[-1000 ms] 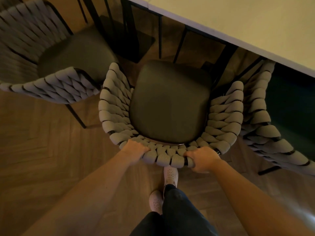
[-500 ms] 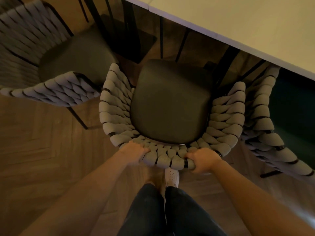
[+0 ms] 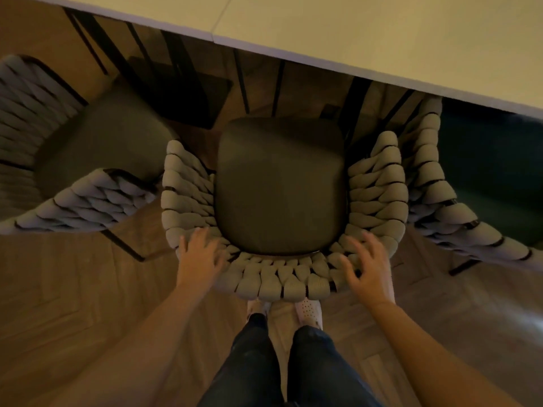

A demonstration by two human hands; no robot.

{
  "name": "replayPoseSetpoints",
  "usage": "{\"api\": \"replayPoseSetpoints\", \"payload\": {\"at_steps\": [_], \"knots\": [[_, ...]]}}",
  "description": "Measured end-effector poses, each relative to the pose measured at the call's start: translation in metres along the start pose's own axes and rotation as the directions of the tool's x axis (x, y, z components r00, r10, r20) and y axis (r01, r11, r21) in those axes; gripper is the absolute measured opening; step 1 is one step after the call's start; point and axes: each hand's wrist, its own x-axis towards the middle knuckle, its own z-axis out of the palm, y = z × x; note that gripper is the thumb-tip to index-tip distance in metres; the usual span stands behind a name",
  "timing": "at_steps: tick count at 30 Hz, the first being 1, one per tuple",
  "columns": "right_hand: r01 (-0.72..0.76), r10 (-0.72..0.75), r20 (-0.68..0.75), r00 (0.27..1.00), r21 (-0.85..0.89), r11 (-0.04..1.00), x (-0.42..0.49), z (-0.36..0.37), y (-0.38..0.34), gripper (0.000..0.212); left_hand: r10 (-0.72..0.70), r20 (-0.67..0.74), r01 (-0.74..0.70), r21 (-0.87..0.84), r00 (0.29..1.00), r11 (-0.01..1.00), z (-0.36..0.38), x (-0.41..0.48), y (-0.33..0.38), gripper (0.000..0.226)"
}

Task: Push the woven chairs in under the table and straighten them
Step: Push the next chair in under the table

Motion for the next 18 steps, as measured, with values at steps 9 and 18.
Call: {"api": "replayPoseSetpoints", "payload": {"at_steps": [9, 18], "knots": [[-0.842, 0.920, 0.221, 0.323, 0.511, 0.173, 0.032, 0.004, -0.019, 0.097, -0.724, 0.182, 0.616, -0.682, 0.665, 0.395, -0.020, 0.023, -0.004, 0.079], [-0.848, 0.915, 0.057, 0.399, 0.402, 0.345, 0.035, 0.007, -0.028, 0.054, -0.691, 0.416, 0.771, -0.543, 0.591, 0.333, -0.024, 0.052, -0.047, 0.087]]}}
